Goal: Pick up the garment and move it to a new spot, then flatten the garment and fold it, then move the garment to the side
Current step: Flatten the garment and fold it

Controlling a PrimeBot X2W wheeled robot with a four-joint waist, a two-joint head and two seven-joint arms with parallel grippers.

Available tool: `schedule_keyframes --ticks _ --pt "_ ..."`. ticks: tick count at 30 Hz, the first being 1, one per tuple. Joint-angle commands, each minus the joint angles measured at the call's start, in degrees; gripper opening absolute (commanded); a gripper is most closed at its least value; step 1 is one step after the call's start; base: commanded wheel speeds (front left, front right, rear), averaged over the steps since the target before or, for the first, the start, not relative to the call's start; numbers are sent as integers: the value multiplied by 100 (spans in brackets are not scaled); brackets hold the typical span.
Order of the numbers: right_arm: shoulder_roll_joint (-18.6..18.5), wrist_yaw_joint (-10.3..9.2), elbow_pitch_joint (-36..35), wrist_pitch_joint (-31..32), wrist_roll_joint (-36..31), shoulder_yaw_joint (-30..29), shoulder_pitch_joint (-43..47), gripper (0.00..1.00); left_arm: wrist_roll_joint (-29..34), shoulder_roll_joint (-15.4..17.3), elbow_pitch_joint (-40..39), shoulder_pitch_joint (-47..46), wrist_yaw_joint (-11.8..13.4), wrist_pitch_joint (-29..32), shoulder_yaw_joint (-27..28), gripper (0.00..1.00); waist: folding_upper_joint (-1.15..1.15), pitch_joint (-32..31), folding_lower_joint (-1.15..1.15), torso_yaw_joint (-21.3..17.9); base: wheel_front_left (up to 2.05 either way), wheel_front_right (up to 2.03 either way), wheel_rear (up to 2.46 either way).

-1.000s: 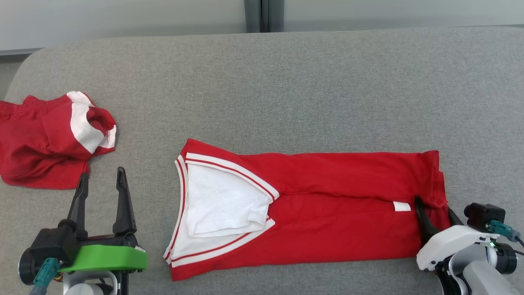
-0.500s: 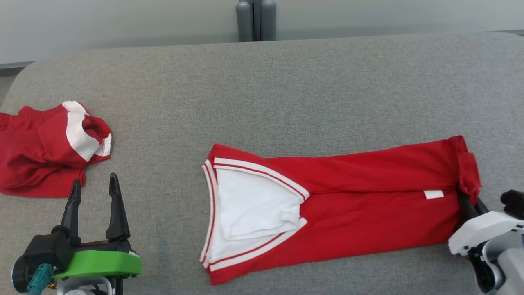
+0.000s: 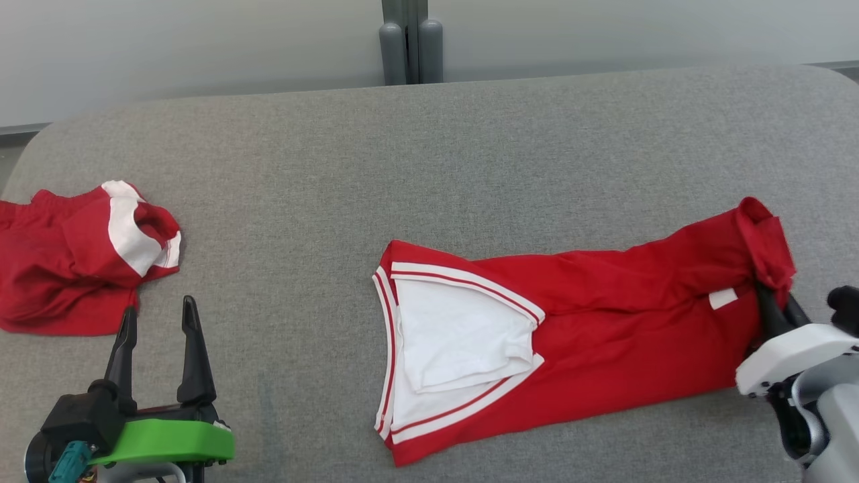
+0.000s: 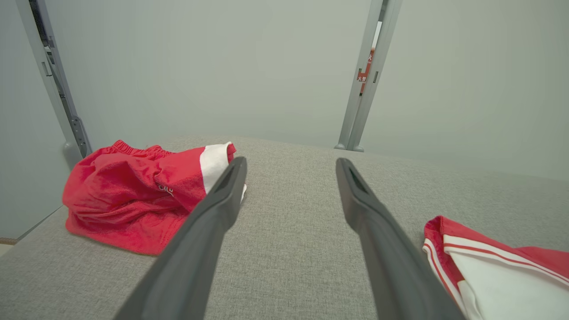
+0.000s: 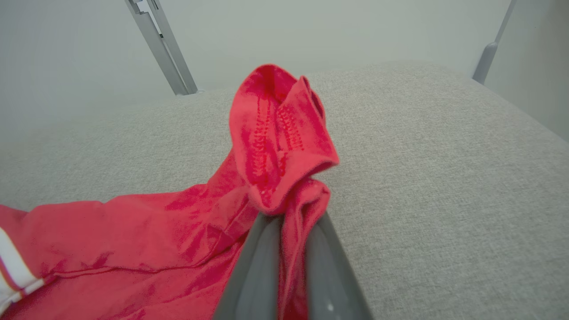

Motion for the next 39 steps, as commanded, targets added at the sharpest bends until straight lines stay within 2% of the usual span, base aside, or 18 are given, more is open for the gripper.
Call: schedule_keyframes --ticks 1,11,17,26,37,38,39 --pt "105 -8 -104 -2 -51 90 90 0 -18 2 15 105 19 -15 17 100 0 -31 0 -8 0 0 0" --pt "938 -7 -942 141 -80 923 270 0 5 3 90 151 -1 -16 51 100 0 -183 0 103 0 0 0" --pt "1396 -7 -1069 326 -79 1500 56 0 -14 3 150 151 -11 -16 -59 100 0 -215 0 249 0 0 0" --pt "1882 -7 -484 323 61 2166 -390 0 -65 4 217 -29 -6 -15 -261 100 0 -133 0 578 0 0 0" --pt "1954 -7 366 79 757 2778 -870 0 -92 3 303 -155 -19 -15 -390 100 0 -48 0 829 0 0 0" --pt "1955 -7 433 61 818 2841 -910 2 -93 3 310 -154 -17 -15 -392 100 0 -43 0 832 0 0 0" --pt "1958 -7 477 40 873 2885 -944 21 -96 3 316 -155 -15 -15 -393 100 0 -38 0 833 0 0 0"
